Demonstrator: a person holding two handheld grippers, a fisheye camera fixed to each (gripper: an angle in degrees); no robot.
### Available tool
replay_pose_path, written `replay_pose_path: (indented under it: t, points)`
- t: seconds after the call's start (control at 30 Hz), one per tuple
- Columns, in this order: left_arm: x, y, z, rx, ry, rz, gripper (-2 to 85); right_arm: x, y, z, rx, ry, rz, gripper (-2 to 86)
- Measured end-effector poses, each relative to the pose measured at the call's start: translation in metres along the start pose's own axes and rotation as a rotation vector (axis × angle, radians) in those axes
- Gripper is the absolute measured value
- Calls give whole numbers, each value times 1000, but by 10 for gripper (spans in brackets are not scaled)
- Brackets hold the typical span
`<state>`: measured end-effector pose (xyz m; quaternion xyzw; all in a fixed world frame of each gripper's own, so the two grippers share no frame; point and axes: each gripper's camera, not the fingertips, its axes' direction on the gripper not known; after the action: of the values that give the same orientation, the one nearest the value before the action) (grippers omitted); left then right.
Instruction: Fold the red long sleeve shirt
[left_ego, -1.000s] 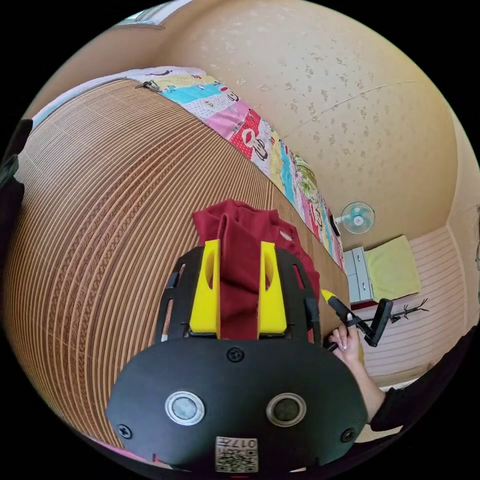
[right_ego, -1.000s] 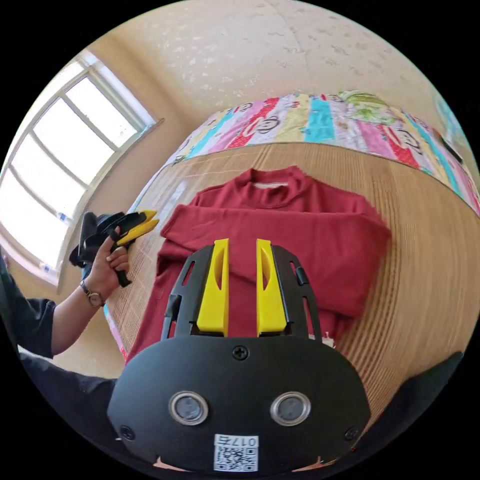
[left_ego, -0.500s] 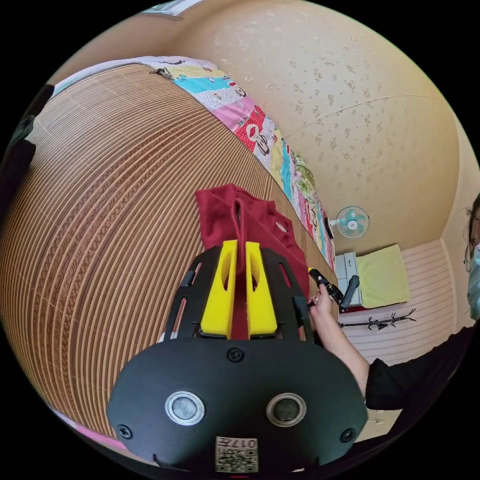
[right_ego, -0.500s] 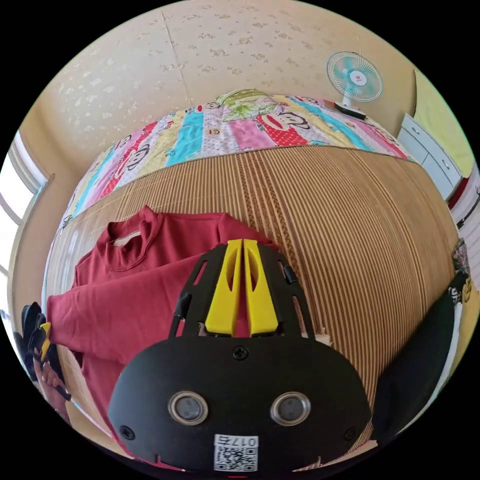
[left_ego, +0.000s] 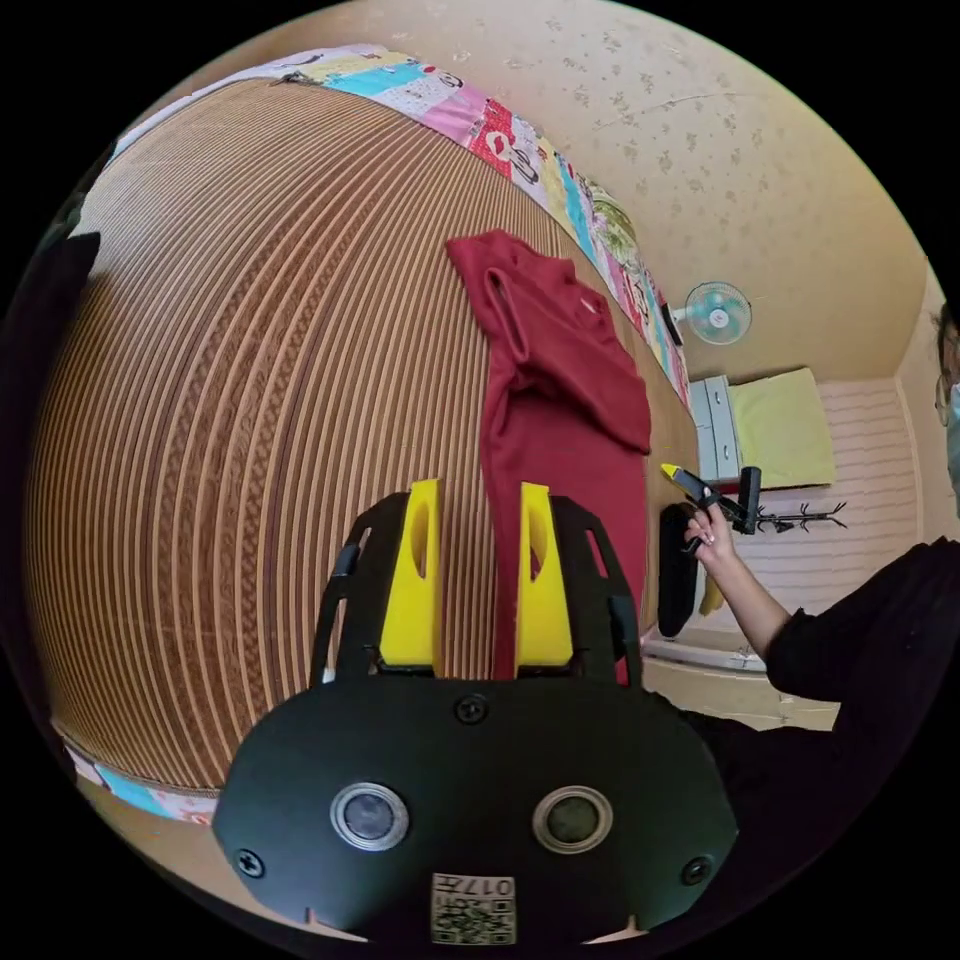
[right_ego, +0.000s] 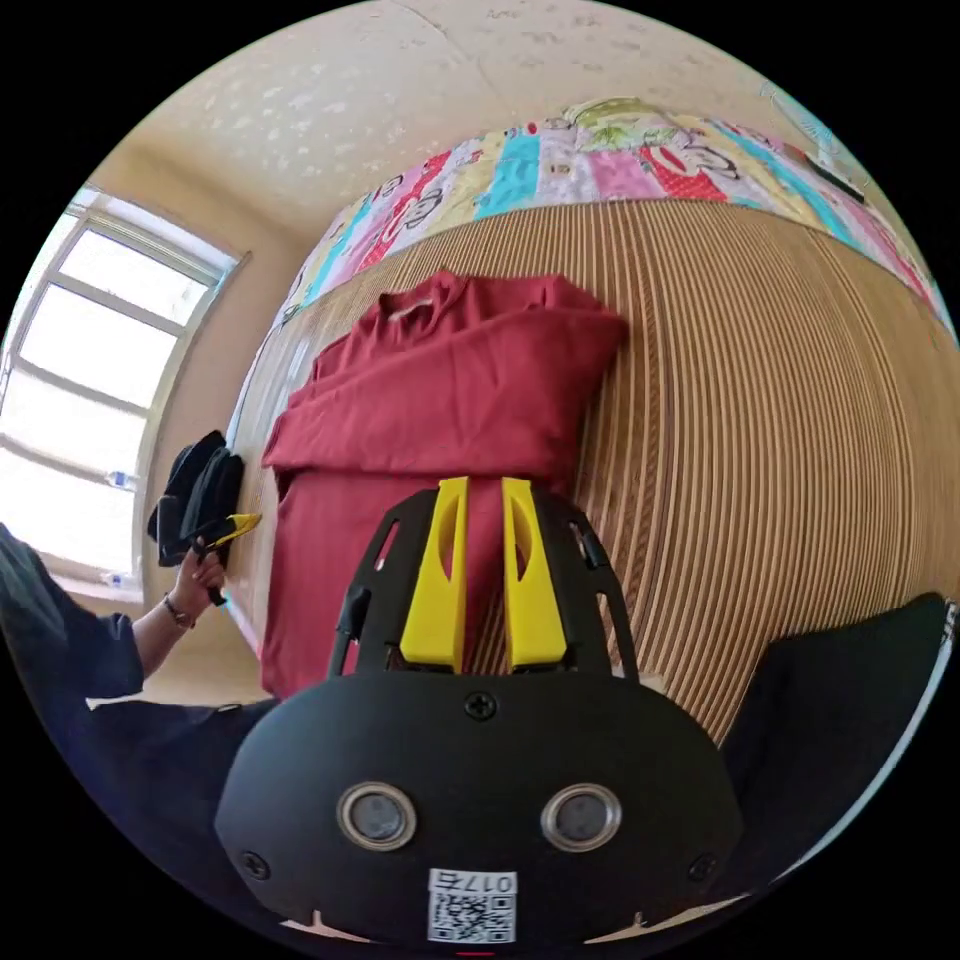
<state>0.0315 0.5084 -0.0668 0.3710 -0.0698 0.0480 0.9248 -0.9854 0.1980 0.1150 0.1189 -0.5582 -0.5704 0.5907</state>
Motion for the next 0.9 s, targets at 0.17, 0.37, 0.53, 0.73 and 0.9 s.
replay_pose_path:
  t: [0.17,0.37,0.53,0.73,0.9]
  points:
    - [9,81,26,-163,43,-41,104,44,105,-13,-62,-71,237,61]
    - [31,92,23,-250,83,1,31,70,175,-28,-22,-145,432,63]
    - [53,62,-60,-45,497,103,26,77,200,-45,16,-199,449,67]
    - [75,-11,-92,120,672,131,31,87,233,-35,92,-336,503,70]
    - [88,-112,-63,140,651,108,32,93,255,-9,168,-470,597,73]
